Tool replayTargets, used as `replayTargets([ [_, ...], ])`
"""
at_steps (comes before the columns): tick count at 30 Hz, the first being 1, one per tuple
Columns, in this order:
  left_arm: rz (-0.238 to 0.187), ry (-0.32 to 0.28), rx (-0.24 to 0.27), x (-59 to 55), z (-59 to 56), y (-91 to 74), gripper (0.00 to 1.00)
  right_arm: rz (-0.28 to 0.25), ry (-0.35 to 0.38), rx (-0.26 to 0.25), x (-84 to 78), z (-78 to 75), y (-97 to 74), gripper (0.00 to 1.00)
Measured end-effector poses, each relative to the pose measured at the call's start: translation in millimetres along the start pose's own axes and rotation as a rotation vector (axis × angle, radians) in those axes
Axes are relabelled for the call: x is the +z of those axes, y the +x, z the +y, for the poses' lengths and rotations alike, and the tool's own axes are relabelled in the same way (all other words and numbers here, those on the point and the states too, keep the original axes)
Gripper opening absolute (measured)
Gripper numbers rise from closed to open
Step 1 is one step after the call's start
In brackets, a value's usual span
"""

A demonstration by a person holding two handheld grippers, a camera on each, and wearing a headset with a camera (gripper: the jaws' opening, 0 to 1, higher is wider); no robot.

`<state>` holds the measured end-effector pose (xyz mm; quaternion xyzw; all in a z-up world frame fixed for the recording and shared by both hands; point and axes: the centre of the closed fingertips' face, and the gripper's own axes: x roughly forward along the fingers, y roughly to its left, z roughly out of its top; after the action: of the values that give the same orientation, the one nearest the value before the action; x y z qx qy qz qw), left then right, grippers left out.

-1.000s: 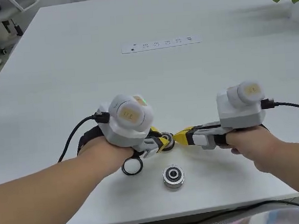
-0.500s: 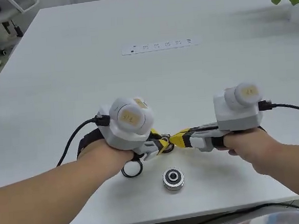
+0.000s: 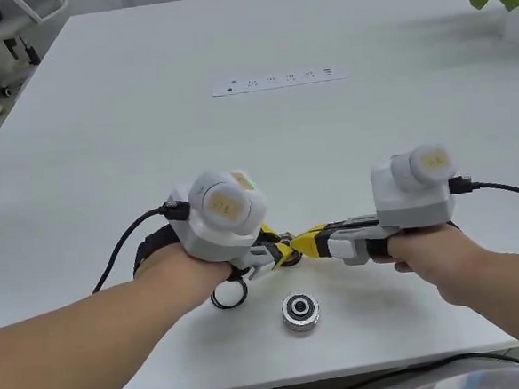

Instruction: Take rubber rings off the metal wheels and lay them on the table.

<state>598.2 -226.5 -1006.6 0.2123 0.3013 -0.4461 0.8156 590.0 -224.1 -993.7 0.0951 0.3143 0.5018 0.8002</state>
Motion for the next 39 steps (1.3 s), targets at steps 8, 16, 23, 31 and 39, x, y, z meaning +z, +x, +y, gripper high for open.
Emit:
replayTargets([
  [8, -0.005, -0.005, 0.003, 0.0, 0.3, 0.2, 0.12, -0.003, 0.009, 0.019, -0.8, 6.8, -0.5, 0.00],
  [16, -0.008, -0.004, 0.002, 0.1, 0.1, 0.1, 0.12, -0.011, 0.028, 0.046, -0.1, 9.8, -2.9, 0.00],
  [23, -0.011, -0.007, 0.003, 0.3, -0.3, 0.0, 0.12, -0.030, 0.072, 0.062, 0.6, 10.2, -5.8, 0.00],
  [31, -0.014, -0.005, 0.002, 0.6, -1.0, -0.2, 0.13, -0.016, 0.056, 0.022, 0.1, 6.0, -4.2, 0.00],
  [39, -0.008, 0.014, -0.007, 1.4, -1.4, 0.0, 0.14, 0.001, 0.049, -0.017, -2.0, -7.2, -4.1, 0.00],
])
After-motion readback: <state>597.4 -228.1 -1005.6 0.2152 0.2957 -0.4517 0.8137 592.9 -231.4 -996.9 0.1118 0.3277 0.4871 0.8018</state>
